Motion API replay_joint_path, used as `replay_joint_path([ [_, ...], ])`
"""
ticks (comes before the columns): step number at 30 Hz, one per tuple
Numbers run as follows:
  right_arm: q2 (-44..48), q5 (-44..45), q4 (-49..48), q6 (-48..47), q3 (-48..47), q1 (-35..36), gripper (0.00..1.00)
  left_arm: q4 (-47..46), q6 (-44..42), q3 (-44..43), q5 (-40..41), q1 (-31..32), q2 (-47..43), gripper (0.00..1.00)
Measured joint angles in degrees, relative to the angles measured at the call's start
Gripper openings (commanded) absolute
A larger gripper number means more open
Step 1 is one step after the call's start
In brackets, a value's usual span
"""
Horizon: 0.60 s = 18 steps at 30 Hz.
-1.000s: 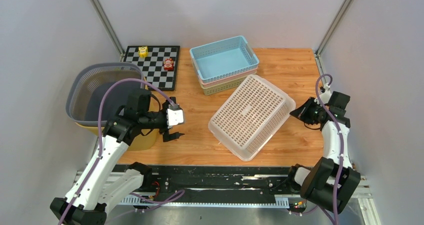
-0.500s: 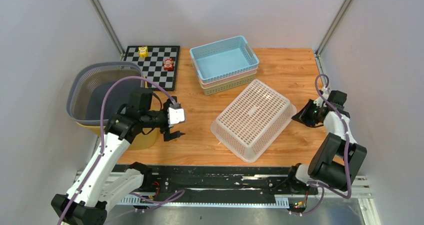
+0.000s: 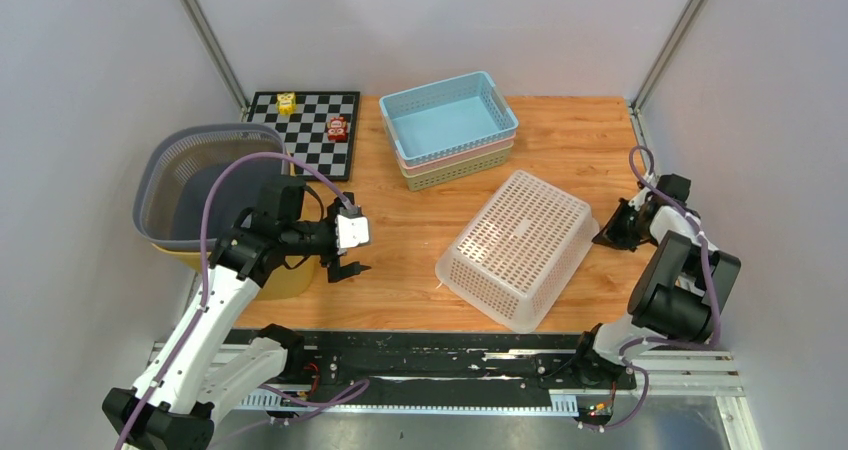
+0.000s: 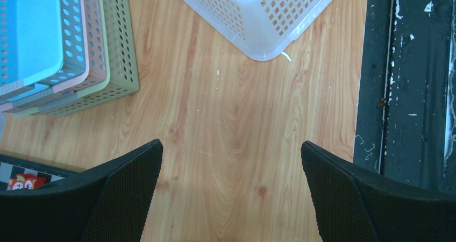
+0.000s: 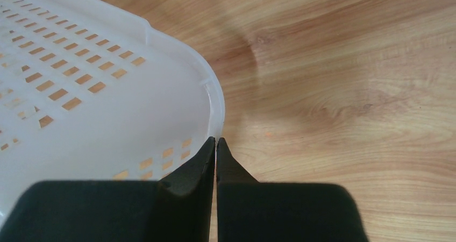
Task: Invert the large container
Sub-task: Turn the container upside down at the center of the board.
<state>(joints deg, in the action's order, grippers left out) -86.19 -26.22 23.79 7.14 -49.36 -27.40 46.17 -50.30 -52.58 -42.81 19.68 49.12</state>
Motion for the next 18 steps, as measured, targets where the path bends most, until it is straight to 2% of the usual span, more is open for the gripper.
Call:
replay_joint_path([
  [2,-0.8,0.6,0.3,-0.3,-0.1,0.0,0.03,-0.1,0.0,0.0,-0.1,0.0,0.0,1.0],
  [4,-1.0,1.3,0.6,-0.6,-0.3,0.0,0.09,-0.2,0.0,0.0,-0.1,0.0,0.0,1.0],
  [11,1.1,4.6,0.9,-1.2,-1.8,0.0,0.44,-0.4,0.0,0.0,-0.6,0.0,0.0,1.0],
  [18,9.4,5.6,1.7,-2.0,-2.3,0.0,0.57,-1.1,0.0,0.0,-1.7,0.0,1.8,1.0],
])
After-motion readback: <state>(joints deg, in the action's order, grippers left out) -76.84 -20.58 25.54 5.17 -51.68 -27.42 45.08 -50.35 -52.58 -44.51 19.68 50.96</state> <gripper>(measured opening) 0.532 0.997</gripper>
